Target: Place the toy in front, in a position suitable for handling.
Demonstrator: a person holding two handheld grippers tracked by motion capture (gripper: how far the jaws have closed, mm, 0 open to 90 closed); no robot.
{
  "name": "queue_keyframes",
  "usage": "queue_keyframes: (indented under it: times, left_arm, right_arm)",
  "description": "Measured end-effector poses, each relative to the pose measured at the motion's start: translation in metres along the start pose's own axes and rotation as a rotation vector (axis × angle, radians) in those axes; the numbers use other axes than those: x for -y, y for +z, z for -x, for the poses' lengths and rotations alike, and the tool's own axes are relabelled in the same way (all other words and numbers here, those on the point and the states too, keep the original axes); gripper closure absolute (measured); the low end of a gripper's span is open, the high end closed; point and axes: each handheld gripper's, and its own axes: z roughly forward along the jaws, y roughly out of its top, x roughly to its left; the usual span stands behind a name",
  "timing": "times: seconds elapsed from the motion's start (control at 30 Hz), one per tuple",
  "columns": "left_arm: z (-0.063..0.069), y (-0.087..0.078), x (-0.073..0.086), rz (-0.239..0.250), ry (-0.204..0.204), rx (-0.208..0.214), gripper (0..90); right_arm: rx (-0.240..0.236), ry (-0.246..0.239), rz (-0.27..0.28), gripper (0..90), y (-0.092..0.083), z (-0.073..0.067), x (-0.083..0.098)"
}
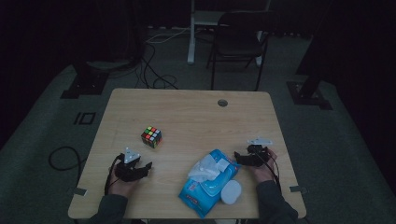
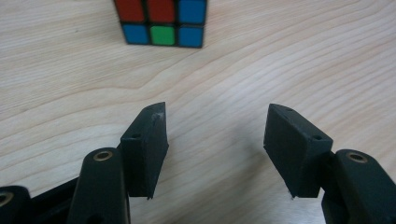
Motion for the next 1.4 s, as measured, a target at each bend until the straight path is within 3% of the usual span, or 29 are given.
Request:
queue_keyframes:
  times: [0.27, 0.47, 0.8, 0.83, 1.1, 1.4]
  left_arm:
    - [0.015, -0.012, 0.0, 0.031, 0.018, 0.054, 40.2]
    - [0.037, -0.02, 0.0, 0.038, 0.065, 0.103, 40.2]
    - [0.064, -0.034, 0.002, 0.065, 0.095, 0.185, 41.3]
    - [0.074, -0.039, 0.002, 0.072, 0.105, 0.224, 41.9]
    - [0.102, -0.047, 0.002, 0.071, 0.135, 0.318, 42.8]
    - [0.122, -0.041, 0.004, 0.035, 0.176, 0.404, 45.8]
  right_arm:
    - [0.0, 0.0, 0.0, 12.0, 0.0, 0.0, 0.0]
    - [0.0, 0.001, 0.0, 12.0, 0.0, 0.0, 0.0]
    - [0.0, 0.001, 0.0, 12.0, 0.0, 0.0, 0.0]
    - [0.001, 0.001, 0.0, 12.0, 0.0, 0.0, 0.0]
    - [0.003, 0.003, 0.001, 12.0, 0.0, 0.0, 0.0]
    - [0.003, 0.004, 0.001, 12.0, 0.0, 0.0, 0.0]
